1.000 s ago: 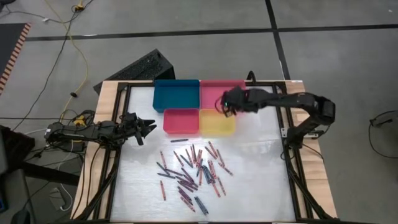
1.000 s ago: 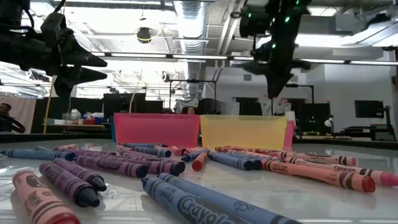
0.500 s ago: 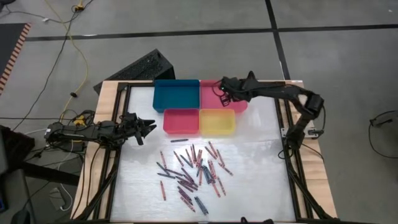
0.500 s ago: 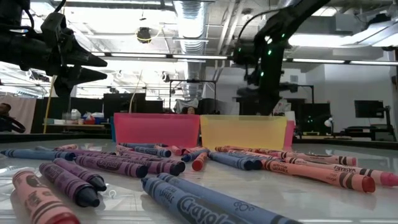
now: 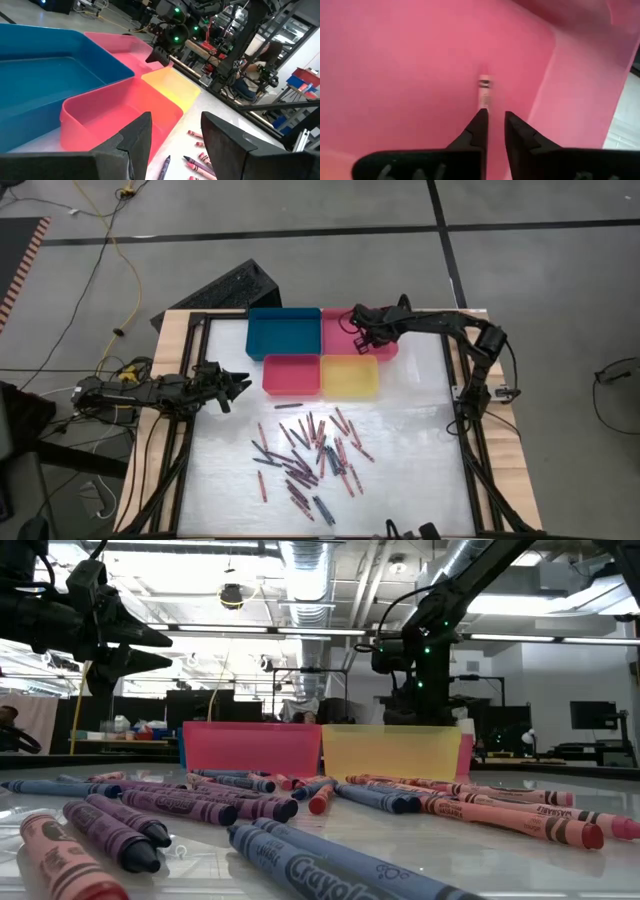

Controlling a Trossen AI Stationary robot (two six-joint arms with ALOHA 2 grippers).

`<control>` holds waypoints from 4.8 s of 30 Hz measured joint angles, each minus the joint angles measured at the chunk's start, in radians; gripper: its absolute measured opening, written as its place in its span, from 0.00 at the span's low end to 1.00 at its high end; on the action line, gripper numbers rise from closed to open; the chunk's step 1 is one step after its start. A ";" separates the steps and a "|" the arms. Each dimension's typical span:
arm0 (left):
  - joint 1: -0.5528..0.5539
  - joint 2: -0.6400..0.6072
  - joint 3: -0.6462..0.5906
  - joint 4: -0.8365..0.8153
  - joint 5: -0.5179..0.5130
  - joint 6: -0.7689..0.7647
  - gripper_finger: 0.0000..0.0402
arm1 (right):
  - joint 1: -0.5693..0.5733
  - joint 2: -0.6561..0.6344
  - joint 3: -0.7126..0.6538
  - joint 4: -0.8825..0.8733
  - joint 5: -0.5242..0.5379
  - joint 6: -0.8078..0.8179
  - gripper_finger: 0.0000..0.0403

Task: Sort crayons
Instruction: Put the pink crayon into the pink bin, then put the red crayon into the red bin

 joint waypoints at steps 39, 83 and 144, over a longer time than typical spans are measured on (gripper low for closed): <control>0.000 0.000 0.000 -0.001 0.032 -0.016 0.40 | 0.938 0.008 0.710 -0.824 0.165 0.601 0.24; 0.000 0.000 0.000 -0.001 0.031 -0.019 0.40 | 0.917 0.002 0.015 -0.047 -0.131 0.665 0.49; 0.000 0.000 0.000 -0.001 0.032 -0.019 0.40 | 0.870 0.051 0.069 -0.096 -0.179 0.579 0.01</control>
